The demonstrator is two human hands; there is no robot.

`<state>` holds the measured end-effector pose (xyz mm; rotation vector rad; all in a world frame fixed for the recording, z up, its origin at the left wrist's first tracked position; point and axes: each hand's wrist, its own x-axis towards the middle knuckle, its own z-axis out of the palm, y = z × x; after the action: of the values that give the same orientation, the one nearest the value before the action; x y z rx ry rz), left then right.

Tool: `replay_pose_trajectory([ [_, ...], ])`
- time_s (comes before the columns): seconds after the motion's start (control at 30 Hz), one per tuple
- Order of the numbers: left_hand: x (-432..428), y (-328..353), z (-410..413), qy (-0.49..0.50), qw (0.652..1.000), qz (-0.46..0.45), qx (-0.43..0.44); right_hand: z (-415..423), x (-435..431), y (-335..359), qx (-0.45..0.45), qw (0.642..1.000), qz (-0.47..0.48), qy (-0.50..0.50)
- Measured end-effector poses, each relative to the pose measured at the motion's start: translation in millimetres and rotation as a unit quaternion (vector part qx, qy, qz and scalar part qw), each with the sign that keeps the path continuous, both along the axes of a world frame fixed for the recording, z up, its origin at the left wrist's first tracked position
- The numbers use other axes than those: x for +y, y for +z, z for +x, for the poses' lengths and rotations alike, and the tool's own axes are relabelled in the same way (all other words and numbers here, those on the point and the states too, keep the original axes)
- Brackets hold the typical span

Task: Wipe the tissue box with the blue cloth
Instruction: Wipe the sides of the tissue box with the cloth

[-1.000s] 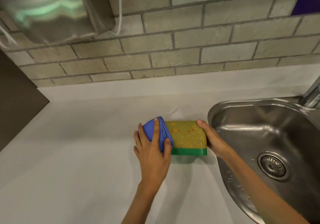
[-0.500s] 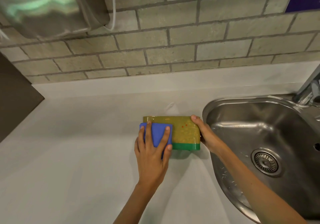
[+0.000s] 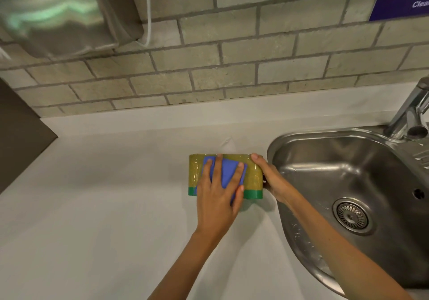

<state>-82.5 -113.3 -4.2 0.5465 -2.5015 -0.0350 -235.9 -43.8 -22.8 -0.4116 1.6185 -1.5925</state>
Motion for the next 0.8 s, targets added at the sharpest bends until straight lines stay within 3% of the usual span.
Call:
replay_pose_trajectory([
  [0.13, -20.7, -4.6, 19.2, 0.022, 0.999, 0.022, 0.035, -1.8, 0.3, -1.3, -0.005, 1.0, 0.016, 0.011],
  [0.3, -13.1, 17.2, -16.8, 0.077, 0.991, 0.088, 0.069, 0.1, 0.7, 3.2, -0.017, 1.0, 0.017, 0.003],
  [0.53, -12.6, -4.2, 11.0, -0.03, 0.999, 0.011, 0.01, -1.6, 3.7, 5.1, -0.018, 1.0, 0.005, 0.019],
  [0.7, -27.2, 12.6, -5.1, 0.08, 0.988, 0.11, 0.072, -2.1, 1.4, 5.2, -0.042, 0.999, 0.022, 0.013],
  [0.8, -10.9, 14.6, -28.5, 0.061, 0.991, 0.097, 0.066, -1.4, 0.8, 7.0, -0.057, 0.998, 0.017, -0.012],
])
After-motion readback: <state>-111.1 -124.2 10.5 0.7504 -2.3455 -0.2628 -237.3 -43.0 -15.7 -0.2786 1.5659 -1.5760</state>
